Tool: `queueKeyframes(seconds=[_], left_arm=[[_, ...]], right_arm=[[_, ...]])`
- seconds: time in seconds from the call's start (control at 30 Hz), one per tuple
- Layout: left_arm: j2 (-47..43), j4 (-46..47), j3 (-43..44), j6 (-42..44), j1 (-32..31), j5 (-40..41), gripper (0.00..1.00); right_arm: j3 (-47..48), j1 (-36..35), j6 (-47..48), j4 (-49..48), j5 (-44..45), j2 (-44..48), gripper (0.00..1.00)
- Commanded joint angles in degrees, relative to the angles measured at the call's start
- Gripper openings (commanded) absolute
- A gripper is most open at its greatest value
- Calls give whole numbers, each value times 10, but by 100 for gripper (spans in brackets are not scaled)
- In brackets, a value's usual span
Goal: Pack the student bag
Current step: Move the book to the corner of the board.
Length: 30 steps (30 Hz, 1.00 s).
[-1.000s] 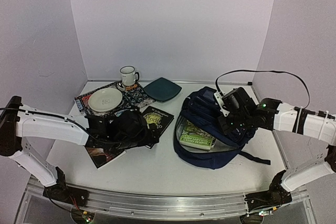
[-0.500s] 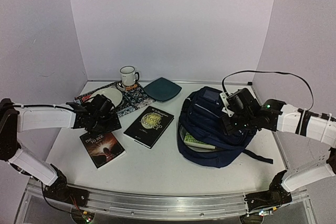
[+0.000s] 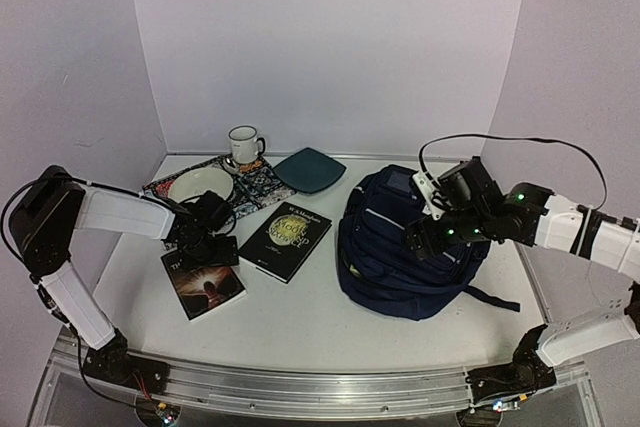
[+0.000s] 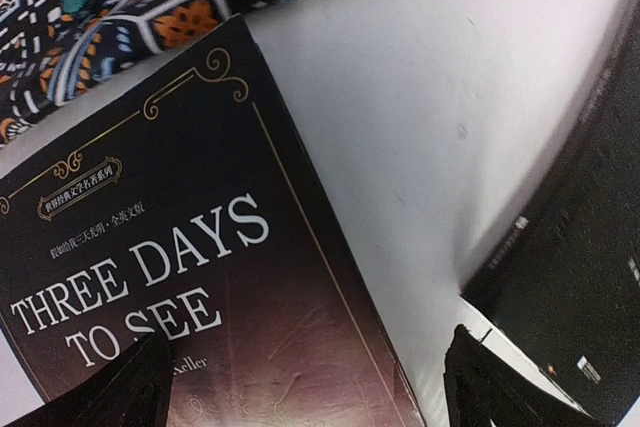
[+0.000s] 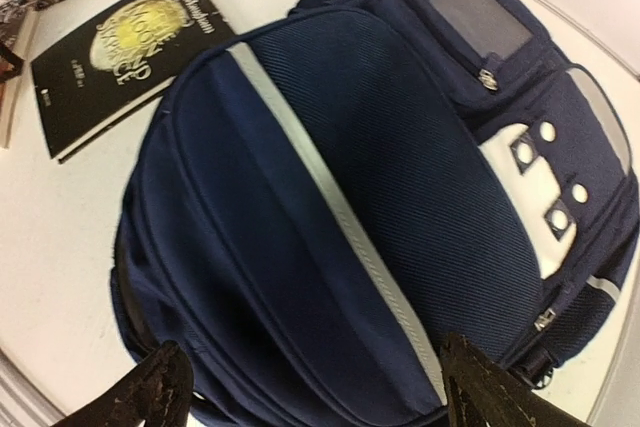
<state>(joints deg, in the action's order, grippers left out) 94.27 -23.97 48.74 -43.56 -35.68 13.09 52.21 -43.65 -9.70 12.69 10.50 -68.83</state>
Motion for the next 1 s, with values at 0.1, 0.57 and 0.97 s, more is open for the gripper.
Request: queueKeyframes(seconds=[0.1,0.57,0.97], left_arm=[[34,-6,-36,-56,-137,-128,94],[41,-4,119,-72,-301,-120,94],[-143,-5,-48,-215,-264,-35,95]], right_arm=[[35,-64,-25,-1,-49,-46,87],[34,-148,-129,-75,-97,-104,88],[86,-169,-161,-107,-160,-214,87]])
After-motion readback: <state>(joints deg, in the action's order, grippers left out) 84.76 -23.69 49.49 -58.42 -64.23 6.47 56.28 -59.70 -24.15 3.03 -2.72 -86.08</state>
